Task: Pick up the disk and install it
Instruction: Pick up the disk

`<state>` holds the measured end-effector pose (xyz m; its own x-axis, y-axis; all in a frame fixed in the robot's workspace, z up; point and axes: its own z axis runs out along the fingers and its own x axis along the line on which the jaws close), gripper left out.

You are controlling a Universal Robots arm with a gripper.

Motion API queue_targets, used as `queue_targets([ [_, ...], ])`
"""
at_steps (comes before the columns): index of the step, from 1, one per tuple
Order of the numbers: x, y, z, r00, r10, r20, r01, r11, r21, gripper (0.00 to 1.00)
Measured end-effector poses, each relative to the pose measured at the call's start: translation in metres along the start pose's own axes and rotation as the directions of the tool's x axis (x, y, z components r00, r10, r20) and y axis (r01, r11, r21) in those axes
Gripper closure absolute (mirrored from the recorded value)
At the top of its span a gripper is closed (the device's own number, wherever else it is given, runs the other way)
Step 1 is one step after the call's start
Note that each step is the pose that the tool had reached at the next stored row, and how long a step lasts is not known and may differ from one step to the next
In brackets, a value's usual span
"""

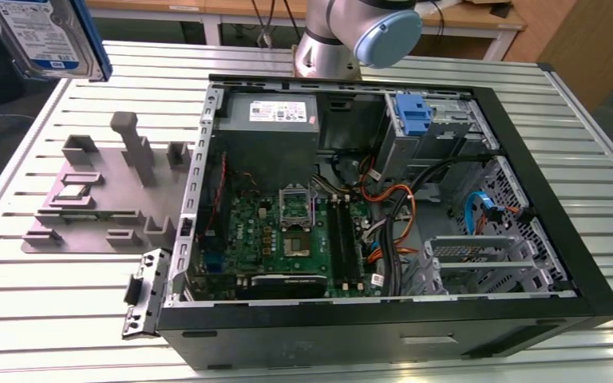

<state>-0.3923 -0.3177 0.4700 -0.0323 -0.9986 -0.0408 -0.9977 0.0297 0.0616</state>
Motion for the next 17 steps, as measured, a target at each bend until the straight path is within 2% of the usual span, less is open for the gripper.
queue_targets([
  [11,-0.0001,0.0002,-0.0029,1.0,0.0,-0.0001,0.0,1.0,-0.0002,0.65],
  [17,-0.0003,0.0005,-0.0081,1.0,0.0,0.0,0.0,1.0,-0.0001,0.65],
])
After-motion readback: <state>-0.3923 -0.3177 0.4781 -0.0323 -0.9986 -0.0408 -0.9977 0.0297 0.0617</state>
